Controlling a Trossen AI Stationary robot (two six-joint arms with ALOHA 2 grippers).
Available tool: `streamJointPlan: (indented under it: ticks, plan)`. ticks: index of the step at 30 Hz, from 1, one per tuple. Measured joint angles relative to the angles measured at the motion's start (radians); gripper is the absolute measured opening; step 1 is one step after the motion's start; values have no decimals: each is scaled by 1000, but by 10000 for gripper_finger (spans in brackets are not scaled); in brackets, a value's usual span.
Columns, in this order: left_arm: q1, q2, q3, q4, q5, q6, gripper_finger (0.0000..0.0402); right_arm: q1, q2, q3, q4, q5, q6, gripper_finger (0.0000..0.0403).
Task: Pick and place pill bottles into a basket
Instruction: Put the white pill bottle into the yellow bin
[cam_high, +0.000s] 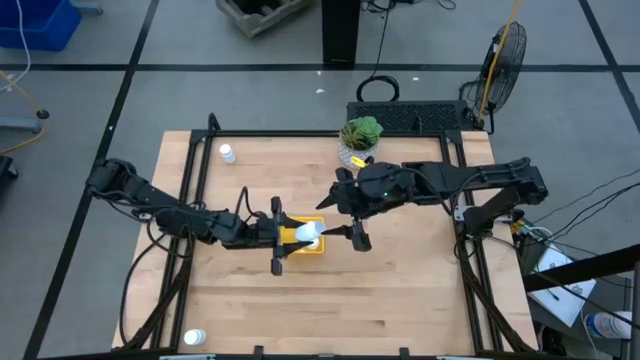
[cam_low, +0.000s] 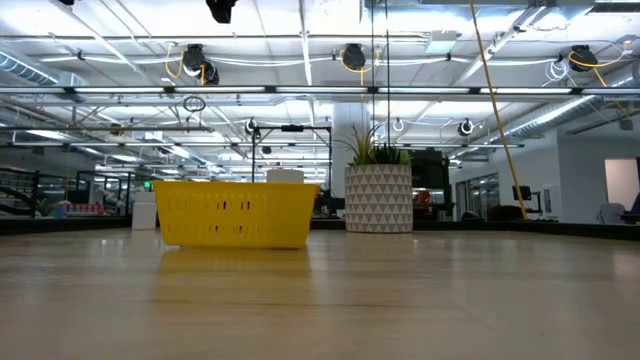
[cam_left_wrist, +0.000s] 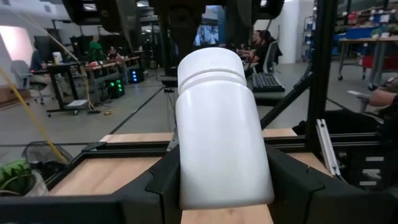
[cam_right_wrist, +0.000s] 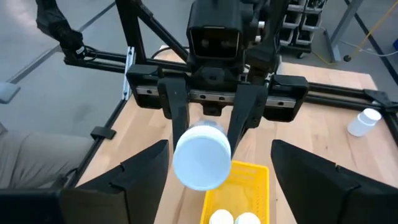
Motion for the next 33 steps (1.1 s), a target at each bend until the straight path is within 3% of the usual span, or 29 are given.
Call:
streamJointPlan:
  ticks: [21,33]
  plan:
    - [10,0,0,33,-7,19,175,0,43,0,19,-1,-1,278]
    - [15,0,0,35,-6,25,175,0,41,0,21,-2,1,230]
